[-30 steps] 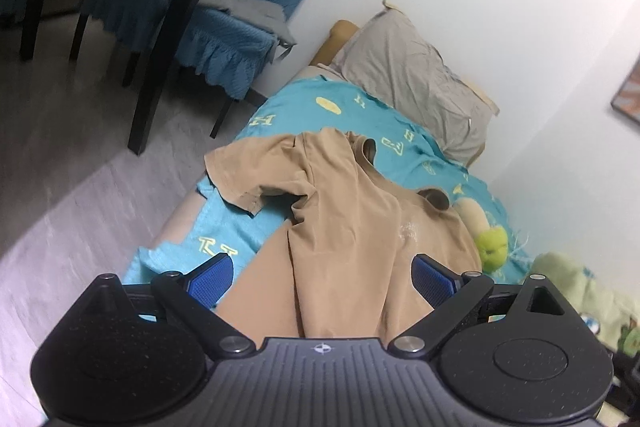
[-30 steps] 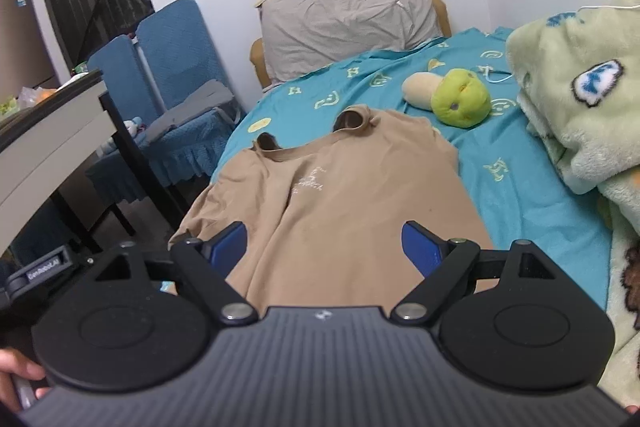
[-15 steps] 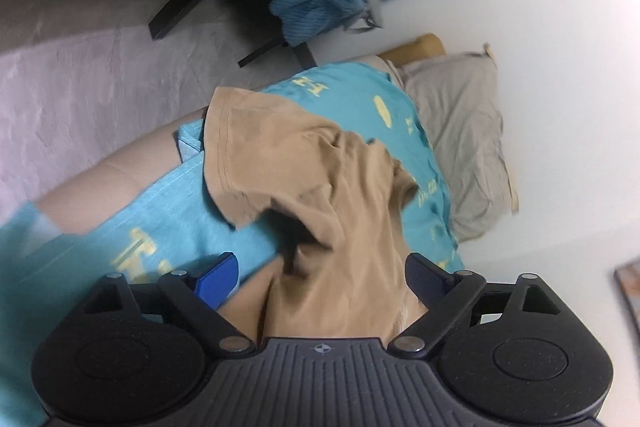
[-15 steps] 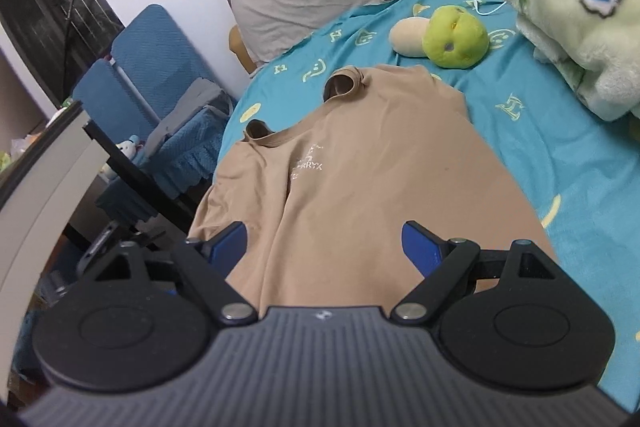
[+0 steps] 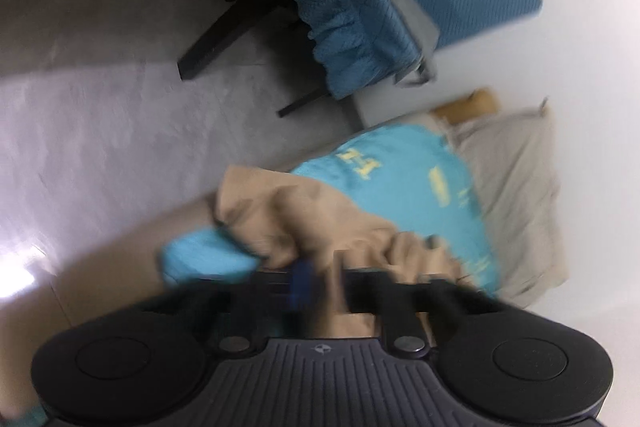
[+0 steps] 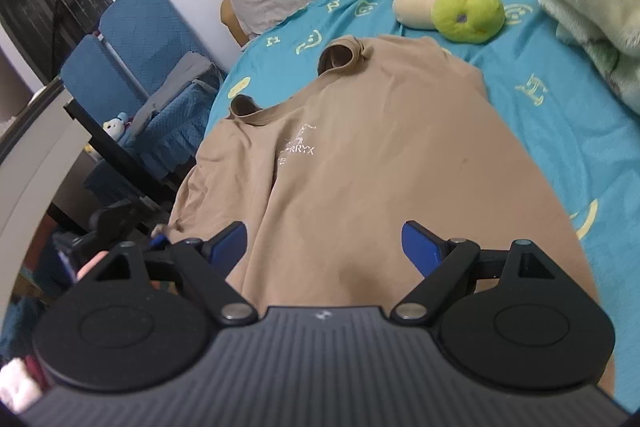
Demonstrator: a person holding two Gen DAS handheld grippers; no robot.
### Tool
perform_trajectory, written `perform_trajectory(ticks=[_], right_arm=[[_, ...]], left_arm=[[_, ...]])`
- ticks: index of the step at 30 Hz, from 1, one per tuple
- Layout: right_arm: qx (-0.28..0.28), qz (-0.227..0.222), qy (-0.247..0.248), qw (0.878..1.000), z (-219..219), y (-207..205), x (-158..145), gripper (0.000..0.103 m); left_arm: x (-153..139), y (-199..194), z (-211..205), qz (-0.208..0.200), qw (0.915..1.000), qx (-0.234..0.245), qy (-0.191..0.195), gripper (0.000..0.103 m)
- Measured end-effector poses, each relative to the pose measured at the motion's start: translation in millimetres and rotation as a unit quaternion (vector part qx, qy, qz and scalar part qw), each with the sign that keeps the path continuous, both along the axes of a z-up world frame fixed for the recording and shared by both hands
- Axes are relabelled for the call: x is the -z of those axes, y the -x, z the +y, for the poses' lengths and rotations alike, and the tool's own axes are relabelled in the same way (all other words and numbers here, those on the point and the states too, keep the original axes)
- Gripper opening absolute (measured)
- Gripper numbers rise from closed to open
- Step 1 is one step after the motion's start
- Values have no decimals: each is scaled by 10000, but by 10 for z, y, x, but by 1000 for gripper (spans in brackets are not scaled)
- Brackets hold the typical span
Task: Fold clothes
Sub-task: 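Lay the shirt flat on the bed and open the left gripper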
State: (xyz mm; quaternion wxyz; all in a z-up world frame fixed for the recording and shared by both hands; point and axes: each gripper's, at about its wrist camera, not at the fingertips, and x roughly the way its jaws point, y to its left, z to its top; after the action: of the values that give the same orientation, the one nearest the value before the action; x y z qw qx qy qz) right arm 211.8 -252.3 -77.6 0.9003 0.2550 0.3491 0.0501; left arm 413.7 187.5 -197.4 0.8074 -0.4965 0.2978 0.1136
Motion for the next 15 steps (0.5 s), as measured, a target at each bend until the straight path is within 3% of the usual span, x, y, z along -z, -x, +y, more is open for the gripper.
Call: perform_trajectory(ticks=[2,4,7,10,12,14,15], right_arm=[[63,53,-15,10000,-21,10,14,86],[171,78,10,9998,-46,33,12,86],[258,18,158,9995,-56,38,-5,86],[315,-64,340,9989,-59,38,-27,86],[353,-118,462,9982,-60,39,-41,86],[391,-172,583,9974,-62,39,-55,86],[410,-199,643,9969,-62,39,-62,86]], left_arm=[[-186,-69,52,-273,9982,162,-511,2],[-397,-145,113,-421,9911,172,-1255,2],[-562,-350,214,-52,9749,304,-2204,2],[-556,-493,234,366,9616,647,-2641,7],[-540,-480,237,422,9585,782,-2708,16],[-555,-374,212,397,9566,830,-2764,51],[-567,-322,184,381,9546,871,-2824,58]])
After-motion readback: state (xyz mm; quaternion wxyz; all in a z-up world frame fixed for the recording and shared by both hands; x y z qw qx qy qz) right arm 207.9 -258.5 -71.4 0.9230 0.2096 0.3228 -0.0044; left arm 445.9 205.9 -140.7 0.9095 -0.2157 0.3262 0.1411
